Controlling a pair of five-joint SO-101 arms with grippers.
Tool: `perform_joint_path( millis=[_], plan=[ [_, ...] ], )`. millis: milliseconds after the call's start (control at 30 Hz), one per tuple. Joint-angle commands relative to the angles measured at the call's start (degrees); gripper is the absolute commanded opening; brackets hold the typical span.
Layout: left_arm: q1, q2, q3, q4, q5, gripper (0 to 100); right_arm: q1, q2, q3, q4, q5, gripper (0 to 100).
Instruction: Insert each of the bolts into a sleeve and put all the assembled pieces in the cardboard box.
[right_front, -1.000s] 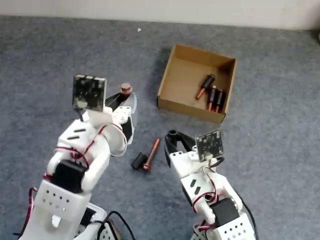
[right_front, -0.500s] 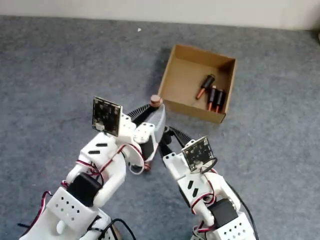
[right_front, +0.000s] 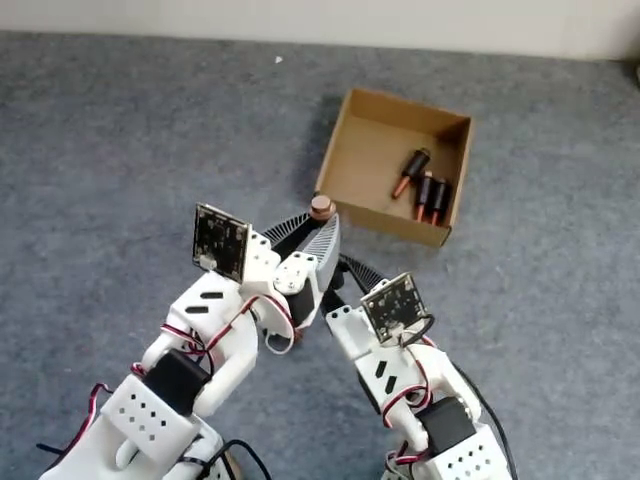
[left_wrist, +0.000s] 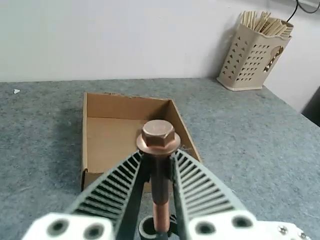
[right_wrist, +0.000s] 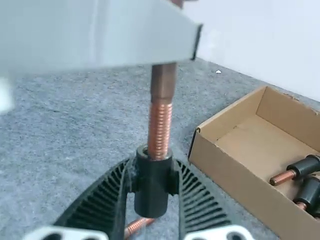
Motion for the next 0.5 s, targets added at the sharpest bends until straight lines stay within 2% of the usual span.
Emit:
perform_joint_path(
  millis=[0, 267, 467],
  plan=[
    [-2.8, -0.6, 1.2, -5.6, 0.4, 1, -0.8, -1.3, 3.8, -2.2, 0.5, 0.4],
    [-1.4, -1.1, 4.5, -6.0, 0.4, 1, -0.7, -1.3, 3.8, -2.2, 0.5, 0.4],
    [1.4, -1.2, 4.4, -2.2, -1.8, 1, -0.5, -1.3, 4.6, -2.2, 0.5, 0.4]
  ],
)
